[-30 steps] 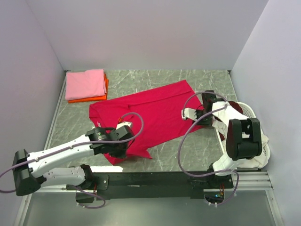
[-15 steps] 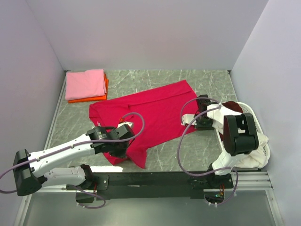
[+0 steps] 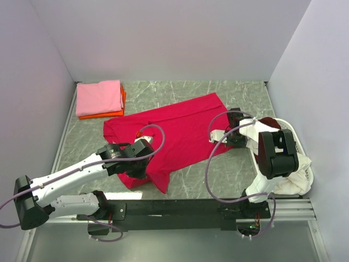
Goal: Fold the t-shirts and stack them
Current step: Fold the tshirt
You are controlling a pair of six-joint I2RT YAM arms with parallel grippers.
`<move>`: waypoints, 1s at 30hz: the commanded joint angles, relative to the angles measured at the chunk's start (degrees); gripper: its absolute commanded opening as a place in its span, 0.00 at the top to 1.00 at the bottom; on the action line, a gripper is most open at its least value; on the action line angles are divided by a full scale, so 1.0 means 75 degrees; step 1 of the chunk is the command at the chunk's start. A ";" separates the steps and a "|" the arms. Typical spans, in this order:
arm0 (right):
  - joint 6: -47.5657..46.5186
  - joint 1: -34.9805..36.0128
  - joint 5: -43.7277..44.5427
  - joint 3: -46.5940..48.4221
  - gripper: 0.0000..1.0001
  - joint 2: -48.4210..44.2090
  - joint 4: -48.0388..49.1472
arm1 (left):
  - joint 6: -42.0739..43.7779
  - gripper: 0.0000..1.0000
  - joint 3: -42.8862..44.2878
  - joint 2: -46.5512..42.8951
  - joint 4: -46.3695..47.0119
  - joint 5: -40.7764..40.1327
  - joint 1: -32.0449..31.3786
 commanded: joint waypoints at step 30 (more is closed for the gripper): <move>0.1678 -0.0152 -0.0565 0.2747 1.00 0.1022 0.0187 | 0.2521 1.00 0.2766 0.1392 0.1503 -0.0435 0.3400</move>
